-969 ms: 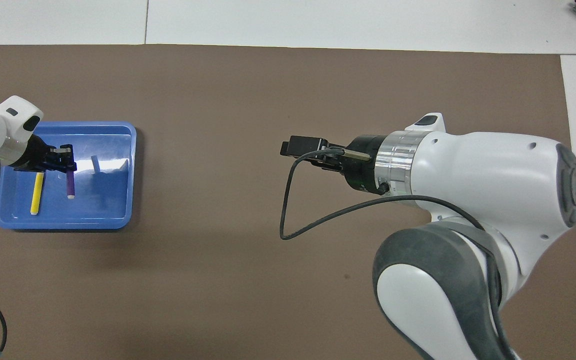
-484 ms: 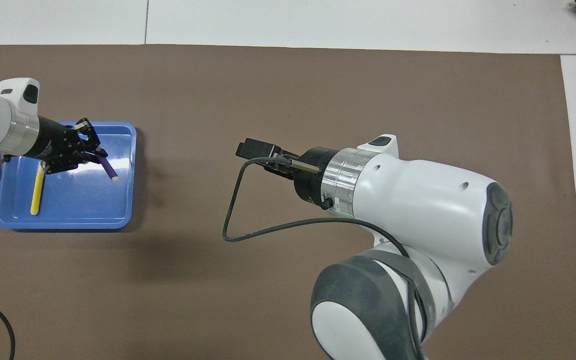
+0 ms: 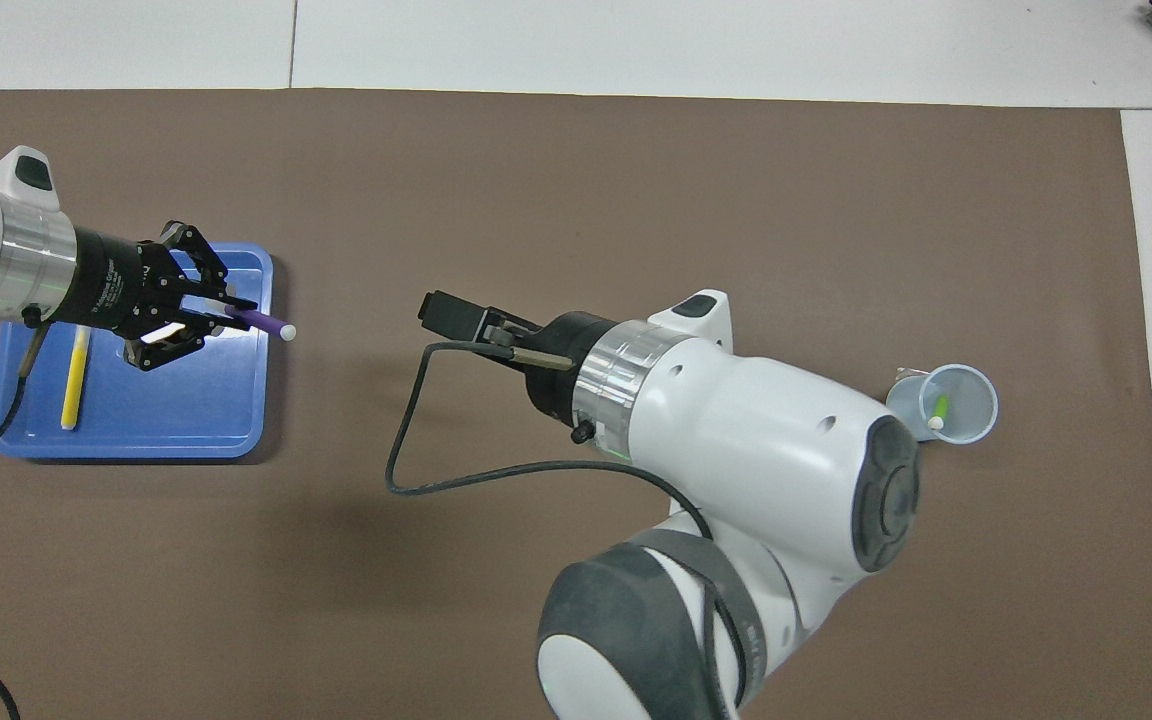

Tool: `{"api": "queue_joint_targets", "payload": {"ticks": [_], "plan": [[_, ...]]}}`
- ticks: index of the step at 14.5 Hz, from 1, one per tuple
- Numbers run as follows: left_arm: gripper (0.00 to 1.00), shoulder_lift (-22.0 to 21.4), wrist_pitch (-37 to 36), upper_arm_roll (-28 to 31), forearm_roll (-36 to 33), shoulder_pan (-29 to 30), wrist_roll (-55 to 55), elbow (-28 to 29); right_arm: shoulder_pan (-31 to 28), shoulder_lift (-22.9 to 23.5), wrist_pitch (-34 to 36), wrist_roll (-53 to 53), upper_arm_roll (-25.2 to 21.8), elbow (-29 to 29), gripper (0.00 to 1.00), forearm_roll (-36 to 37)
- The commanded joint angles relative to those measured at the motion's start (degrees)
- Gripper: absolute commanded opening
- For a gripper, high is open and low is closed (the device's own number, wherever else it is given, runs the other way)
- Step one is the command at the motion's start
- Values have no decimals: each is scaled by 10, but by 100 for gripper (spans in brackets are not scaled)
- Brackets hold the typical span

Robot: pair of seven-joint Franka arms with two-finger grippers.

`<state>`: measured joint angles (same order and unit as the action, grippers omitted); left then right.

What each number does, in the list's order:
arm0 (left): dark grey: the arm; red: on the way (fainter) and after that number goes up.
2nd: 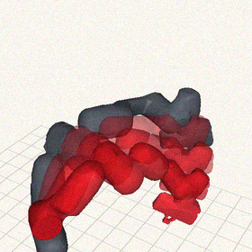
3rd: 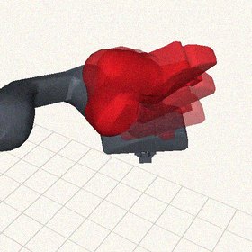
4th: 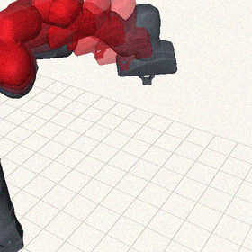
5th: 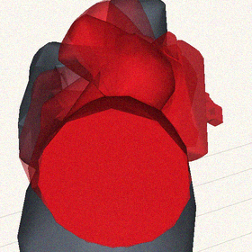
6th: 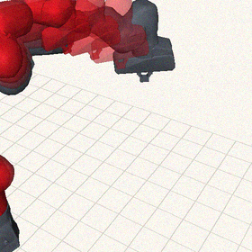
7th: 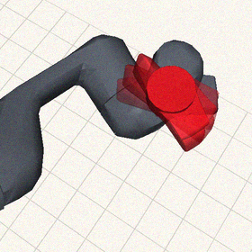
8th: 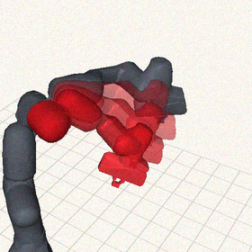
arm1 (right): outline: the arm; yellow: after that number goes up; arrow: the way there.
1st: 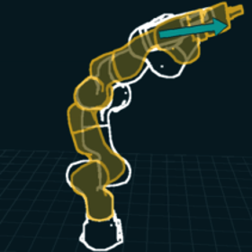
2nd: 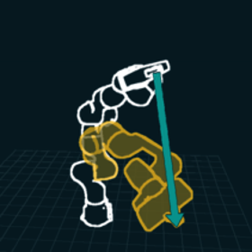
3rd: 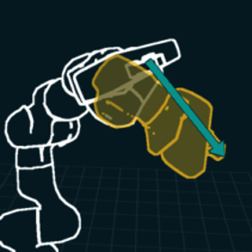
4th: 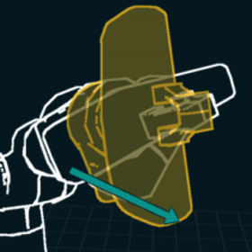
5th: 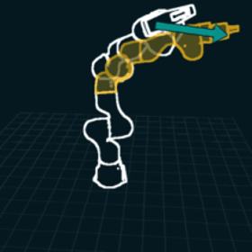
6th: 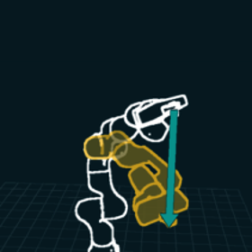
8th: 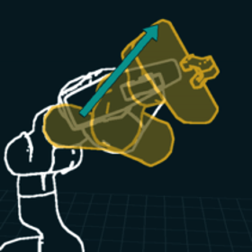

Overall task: Transfer and insert pens with both arms
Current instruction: 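Lift the purple pen with the left gripper while the right gripper approaches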

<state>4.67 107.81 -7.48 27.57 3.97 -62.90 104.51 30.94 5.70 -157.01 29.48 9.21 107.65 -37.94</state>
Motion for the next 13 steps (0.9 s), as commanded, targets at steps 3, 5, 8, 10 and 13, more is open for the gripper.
{"api": "queue_joint_targets", "payload": {"ticks": [3,5,8,10,13], "plan": [[0,-50,-10,6,57,-35,-114,29,38,56,-42,36,0,-63,100,-14],[0,-70,-15,6,100,-34,-125,55,40,69,-42,35,0,-74,99,-7],[0,-80,-32,6,122,-36,-130,68,55,109,-55,31,-1,-124,99,-5],[0,-86,-39,6,126,-38,-144,68,56,110,-59,28,-1,-125,81,-5],[0,-96,-42,6,136,-38,-152,76,58,110,-59,24,-1,-121,70,-5]]}}
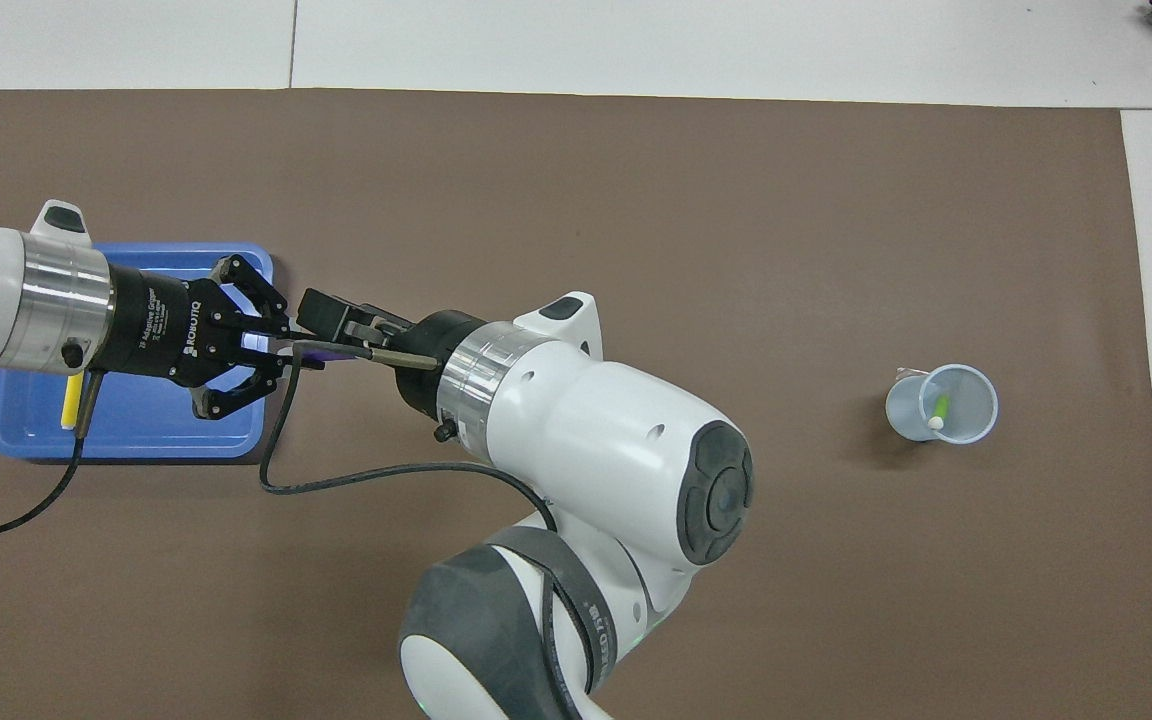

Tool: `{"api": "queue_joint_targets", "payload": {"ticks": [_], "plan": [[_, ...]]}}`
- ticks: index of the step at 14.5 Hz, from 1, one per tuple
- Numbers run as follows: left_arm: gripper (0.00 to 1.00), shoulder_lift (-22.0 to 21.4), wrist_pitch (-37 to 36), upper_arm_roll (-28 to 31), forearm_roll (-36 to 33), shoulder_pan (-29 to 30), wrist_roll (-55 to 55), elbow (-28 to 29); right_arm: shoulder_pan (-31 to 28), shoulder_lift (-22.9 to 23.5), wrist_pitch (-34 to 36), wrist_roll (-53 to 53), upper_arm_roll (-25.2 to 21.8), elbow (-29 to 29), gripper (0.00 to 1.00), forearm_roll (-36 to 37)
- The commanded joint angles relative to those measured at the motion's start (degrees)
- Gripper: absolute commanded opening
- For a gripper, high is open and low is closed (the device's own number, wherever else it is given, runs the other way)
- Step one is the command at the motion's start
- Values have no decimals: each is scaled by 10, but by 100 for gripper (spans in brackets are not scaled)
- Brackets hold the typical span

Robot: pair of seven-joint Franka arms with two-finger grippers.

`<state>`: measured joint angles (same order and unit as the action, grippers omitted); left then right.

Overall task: Transfer and insert pens with both arms
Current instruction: 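Grasp the purple pen with the right gripper, open the left gripper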

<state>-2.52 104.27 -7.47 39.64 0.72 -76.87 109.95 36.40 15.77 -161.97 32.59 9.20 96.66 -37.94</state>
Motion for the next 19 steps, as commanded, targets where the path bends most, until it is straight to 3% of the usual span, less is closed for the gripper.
{"api": "queue_joint_targets", "payload": {"ticks": [1,2,8,13,17,19], "plan": [[0,-25,-6,6,18,-10,-13,25,3,9,-9,-8,-1,-9,62,-5],[0,-27,-5,6,18,-12,-16,25,3,9,-8,-8,-1,-9,58,-5],[0,-28,-4,6,26,-12,-23,25,13,5,-6,-3,-1,14,58,-6],[0,-32,-4,6,26,-12,-23,25,13,3,-2,-2,-1,18,50,-6],[0,-32,-4,6,26,-12,-23,25,13,2,-2,2,-1,18,37,-6],[0,-32,-4,6,26,-12,-23,25,13,2,-2,5,-1,18,36,-7]]}}
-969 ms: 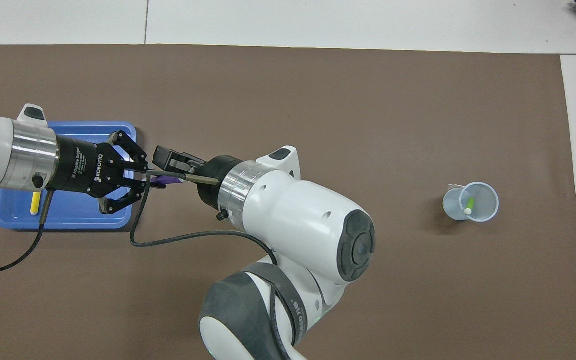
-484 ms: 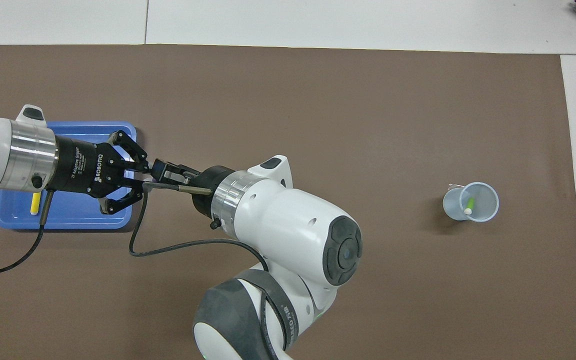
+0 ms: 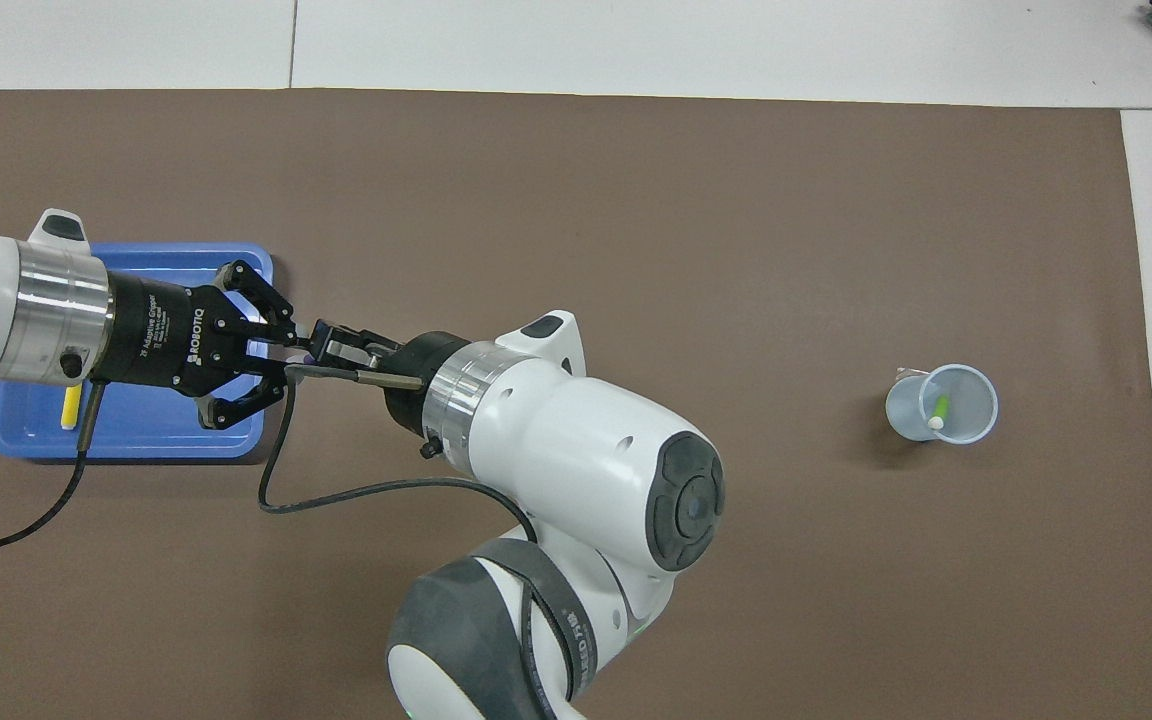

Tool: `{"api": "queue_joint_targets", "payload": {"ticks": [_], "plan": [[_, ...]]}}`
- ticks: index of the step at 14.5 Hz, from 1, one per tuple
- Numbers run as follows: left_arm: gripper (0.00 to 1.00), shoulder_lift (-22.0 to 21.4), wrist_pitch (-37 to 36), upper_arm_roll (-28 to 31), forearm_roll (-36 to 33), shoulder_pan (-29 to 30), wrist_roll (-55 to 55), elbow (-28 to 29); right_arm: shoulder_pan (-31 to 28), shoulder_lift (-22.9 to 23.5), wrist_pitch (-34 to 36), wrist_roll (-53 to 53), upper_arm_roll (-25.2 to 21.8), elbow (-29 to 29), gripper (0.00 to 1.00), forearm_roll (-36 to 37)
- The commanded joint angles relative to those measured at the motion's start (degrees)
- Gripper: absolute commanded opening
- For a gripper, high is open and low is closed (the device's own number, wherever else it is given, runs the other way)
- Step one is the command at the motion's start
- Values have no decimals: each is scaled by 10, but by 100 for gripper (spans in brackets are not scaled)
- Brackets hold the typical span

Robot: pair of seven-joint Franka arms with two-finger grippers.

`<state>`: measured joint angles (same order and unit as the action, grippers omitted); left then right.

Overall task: Transfer and insert pens with both arms
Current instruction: 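Grasp the purple pen with the right gripper, open the left gripper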

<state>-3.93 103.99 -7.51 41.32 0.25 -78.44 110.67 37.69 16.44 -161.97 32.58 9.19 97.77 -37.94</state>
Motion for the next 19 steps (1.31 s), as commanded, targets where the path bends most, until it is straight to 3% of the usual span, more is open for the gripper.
{"api": "queue_joint_targets", "payload": {"ticks": [1,14,19], "plan": [[0,-18,-1,7,10,-7,-7,17,0,-4,-2,11,0,7,36,-7],[0,-21,-2,7,10,-8,-10,17,2,-6,2,32,0,8,36,-8],[0,-22,-2,7,10,-8,-10,17,6,-9,2,34,0,13,25,-8]]}}
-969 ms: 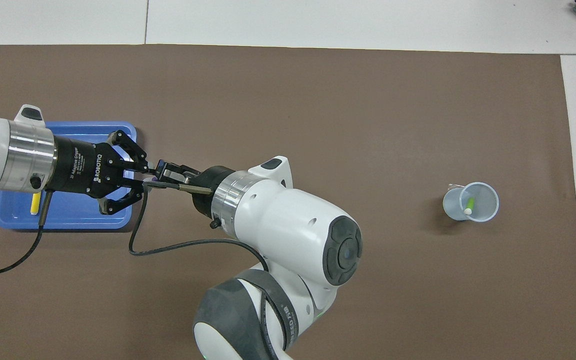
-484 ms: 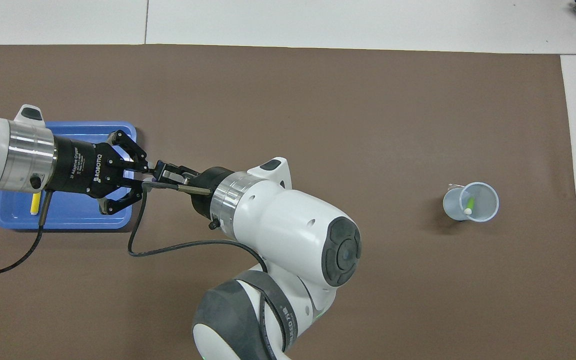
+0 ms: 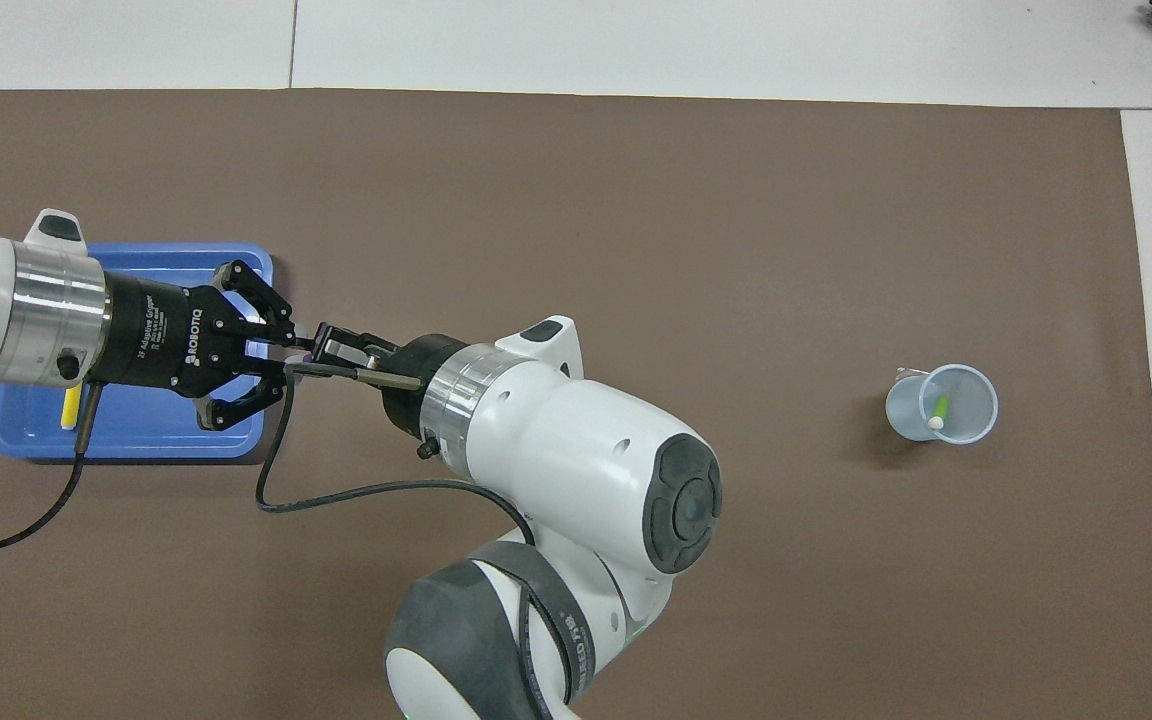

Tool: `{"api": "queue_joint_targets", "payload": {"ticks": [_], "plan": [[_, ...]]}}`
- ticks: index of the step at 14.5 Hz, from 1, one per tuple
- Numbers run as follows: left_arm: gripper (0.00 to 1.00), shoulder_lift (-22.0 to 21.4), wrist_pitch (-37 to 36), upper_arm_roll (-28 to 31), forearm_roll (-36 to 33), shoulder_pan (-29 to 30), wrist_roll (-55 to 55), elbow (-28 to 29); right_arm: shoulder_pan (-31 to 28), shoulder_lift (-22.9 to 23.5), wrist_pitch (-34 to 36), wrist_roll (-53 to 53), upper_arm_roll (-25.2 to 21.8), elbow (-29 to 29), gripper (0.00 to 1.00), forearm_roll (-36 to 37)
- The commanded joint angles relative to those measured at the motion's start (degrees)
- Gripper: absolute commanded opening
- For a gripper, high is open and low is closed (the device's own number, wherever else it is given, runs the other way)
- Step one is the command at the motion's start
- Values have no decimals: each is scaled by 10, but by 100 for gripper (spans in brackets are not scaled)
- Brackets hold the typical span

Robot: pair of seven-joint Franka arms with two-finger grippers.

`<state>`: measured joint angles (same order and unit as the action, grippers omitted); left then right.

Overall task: Transfer and insert pens with both arms
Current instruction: 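Grasp the purple pen with the right gripper, open the left gripper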

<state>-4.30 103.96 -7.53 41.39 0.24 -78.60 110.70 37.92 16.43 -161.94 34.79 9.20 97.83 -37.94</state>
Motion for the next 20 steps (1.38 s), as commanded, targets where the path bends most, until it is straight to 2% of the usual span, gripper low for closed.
{"api": "queue_joint_targets", "payload": {"ticks": [1,3,4,8,9,10,11,15,17,20], "plan": [[0,-18,-2,7,9,-8,-8,17,5,-9,0,12,0,13,21,-8],[0,-18,-2,7,9,-8,-9,16,6,-9,0,16,0,14,5,-8],[0,-18,-2,7,9,-8,-9,17,5,-9,0,16,0,14,0,-8],[0,-18,-1,7,8,-15,-12,17,5,-9,0,17,0,14,0,-8],[36,-19,1,7,7,-19,-7,17,5,-9,0,16,0,14,0,-8],[54,-22,7,7,7,-20,-8,17,5,-9,0,16,0,14,0,-8],[59,-23,10,7,7,-21,-9,17,5,-9,0,16,-1,14,0,-8],[59,-35,2,8,3,-20,32,30,1,-12,6,1,-1,18,0,-6],[59,-41,-2,9,-3,-19,98,40,-11,-22,42,-37,-5,18,0,-6],[58,-48,-32,9,-72,-13,206,48,-49,-44,116,-105,-6,18,0,-5]]}}
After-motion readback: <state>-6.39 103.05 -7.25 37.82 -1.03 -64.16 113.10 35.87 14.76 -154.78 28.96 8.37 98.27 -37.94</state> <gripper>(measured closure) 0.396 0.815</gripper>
